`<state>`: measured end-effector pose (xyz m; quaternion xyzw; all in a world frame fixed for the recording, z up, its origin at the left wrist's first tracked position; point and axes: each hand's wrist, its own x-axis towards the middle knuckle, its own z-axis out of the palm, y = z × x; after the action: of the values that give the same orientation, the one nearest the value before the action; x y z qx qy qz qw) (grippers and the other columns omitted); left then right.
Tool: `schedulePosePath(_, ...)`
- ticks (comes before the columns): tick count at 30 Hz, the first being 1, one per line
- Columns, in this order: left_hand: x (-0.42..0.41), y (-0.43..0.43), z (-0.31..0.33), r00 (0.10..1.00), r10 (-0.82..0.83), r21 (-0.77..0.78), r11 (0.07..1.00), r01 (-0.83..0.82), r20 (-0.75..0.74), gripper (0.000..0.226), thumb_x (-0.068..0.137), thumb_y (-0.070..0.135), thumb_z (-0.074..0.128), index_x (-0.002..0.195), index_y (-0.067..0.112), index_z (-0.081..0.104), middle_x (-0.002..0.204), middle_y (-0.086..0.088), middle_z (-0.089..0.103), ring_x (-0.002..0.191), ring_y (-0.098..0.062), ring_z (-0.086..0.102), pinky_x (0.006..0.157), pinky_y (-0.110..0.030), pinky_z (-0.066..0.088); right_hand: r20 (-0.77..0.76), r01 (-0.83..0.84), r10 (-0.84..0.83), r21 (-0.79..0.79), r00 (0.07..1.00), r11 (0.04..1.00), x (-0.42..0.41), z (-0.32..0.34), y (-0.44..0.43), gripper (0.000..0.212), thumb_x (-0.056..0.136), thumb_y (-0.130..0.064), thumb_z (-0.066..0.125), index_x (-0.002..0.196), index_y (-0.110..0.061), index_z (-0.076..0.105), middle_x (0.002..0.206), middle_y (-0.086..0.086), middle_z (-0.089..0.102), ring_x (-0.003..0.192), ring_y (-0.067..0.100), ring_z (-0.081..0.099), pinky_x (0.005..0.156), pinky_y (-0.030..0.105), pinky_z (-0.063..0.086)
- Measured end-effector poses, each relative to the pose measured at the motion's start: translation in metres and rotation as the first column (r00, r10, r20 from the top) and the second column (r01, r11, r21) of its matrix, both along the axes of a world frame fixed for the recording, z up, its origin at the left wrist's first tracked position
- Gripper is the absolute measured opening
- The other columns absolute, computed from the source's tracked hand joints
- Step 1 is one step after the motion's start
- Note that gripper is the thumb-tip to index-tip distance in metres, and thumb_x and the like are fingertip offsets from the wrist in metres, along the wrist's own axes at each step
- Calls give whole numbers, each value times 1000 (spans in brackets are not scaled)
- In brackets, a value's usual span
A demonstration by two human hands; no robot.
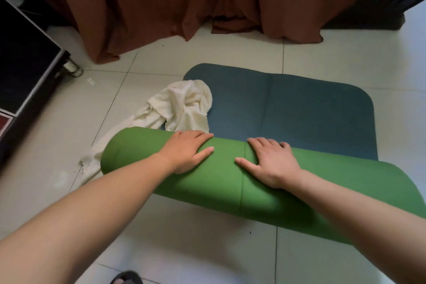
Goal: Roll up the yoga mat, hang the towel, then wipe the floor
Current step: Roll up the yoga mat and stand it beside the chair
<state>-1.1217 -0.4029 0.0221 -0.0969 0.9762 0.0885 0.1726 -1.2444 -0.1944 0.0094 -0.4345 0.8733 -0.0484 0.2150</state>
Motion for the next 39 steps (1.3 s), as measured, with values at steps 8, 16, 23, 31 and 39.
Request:
schedulePosePath(8,11,-1,-17,993,-1,-34,999,-3,-117,69,84,62,11,139,29,37,137,4,46,125,-16,41,103,-34,27,-36,-30,30,0,999,1000,18,10,-8,92,72,-79,5,141,-22,26,146,0,34,132,23,32,109,44,25)
schedulePosePath(16,-15,-30,-11,986,119,260,962,-86,-116,53,89,57,29,124,28,57,128,7,59,118,-14,52,97,-31,41,-77,59,-59,3,995,998,17,13,-24,80,77,-75,9,132,-25,39,134,0,46,123,22,42,102,38,31)
schedulePosePath(23,-62,-79,-29,891,394,216,912,-348,-225,45,88,46,51,130,30,49,149,1,33,136,-20,30,107,-40,33,-52,181,-180,19,982,983,10,3,-44,69,82,-74,12,125,-31,47,128,-5,54,119,19,48,97,38,33)
schedulePosePath(31,-72,-110,-38,924,360,42,933,-357,-130,75,81,57,57,145,38,20,158,4,-5,145,-27,-4,113,-53,19,-134,198,-202,-41,970,979,38,4,-31,92,71,-77,-15,132,-35,40,135,-13,46,126,11,39,107,35,24)
schedulePosePath(39,-59,-110,-65,951,308,188,934,-304,8,58,77,33,72,131,25,49,147,-8,32,130,-31,38,104,-33,32,-152,200,-205,-43,967,979,38,3,-32,93,71,-78,-12,132,-33,41,135,-12,47,126,12,40,107,36,25)
